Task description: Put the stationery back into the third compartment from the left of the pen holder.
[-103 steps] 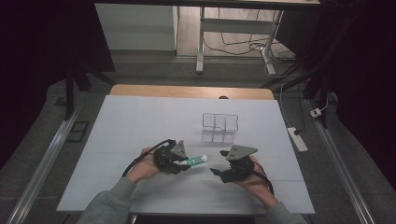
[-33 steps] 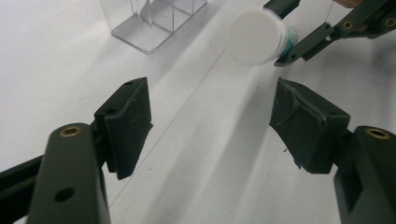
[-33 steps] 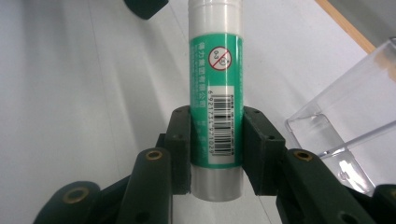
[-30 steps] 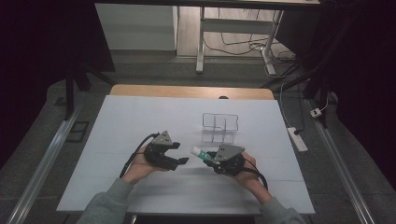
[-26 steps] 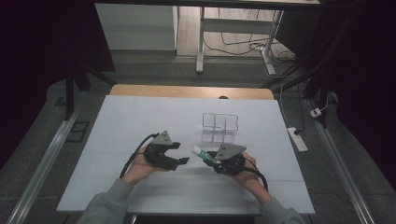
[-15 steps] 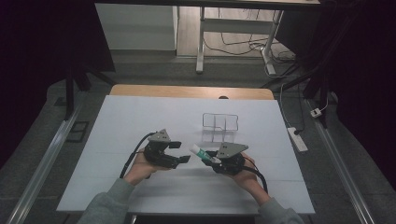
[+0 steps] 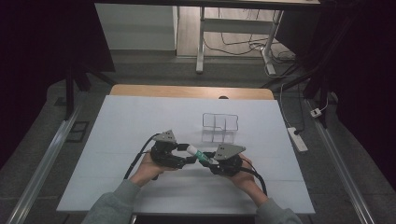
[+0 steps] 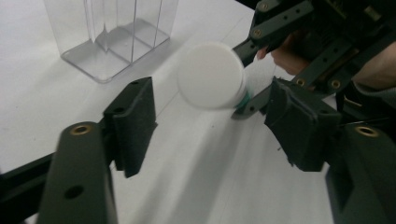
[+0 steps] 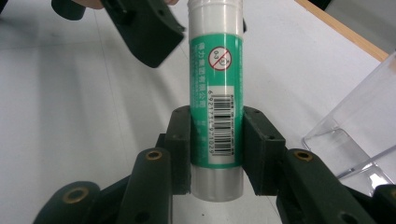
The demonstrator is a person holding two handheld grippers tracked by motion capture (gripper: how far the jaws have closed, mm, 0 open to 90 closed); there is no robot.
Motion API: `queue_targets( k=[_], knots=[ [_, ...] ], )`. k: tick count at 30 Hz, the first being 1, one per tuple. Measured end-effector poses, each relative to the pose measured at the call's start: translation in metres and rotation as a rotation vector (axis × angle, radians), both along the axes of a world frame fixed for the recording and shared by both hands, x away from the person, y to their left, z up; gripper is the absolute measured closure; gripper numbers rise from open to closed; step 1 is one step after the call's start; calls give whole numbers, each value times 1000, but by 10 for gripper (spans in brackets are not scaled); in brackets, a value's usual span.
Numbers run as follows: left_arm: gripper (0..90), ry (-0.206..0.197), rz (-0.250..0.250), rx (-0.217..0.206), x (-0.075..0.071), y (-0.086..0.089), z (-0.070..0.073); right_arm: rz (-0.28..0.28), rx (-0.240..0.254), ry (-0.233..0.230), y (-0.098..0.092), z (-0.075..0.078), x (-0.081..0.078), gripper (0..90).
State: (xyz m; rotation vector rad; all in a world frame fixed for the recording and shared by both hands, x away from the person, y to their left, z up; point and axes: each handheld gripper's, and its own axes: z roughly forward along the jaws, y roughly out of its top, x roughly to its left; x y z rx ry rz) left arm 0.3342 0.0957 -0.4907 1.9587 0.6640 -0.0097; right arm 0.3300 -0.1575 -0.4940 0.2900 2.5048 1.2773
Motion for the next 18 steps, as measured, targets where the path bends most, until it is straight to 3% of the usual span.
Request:
queue_targets(
  k=[4,8,18],
  knots=[
    [473,10,-20,-16,0,-2,-1,-1,3,-6,1,0,-1,655],
    [562,-5,3,-13,-1,-3,0,-5,0,-12,1,-1,-1,655],
    [632,-17,3,-84,-2,-7,1,-13,-8,-12,3,-4,-1,655]
  ],
)
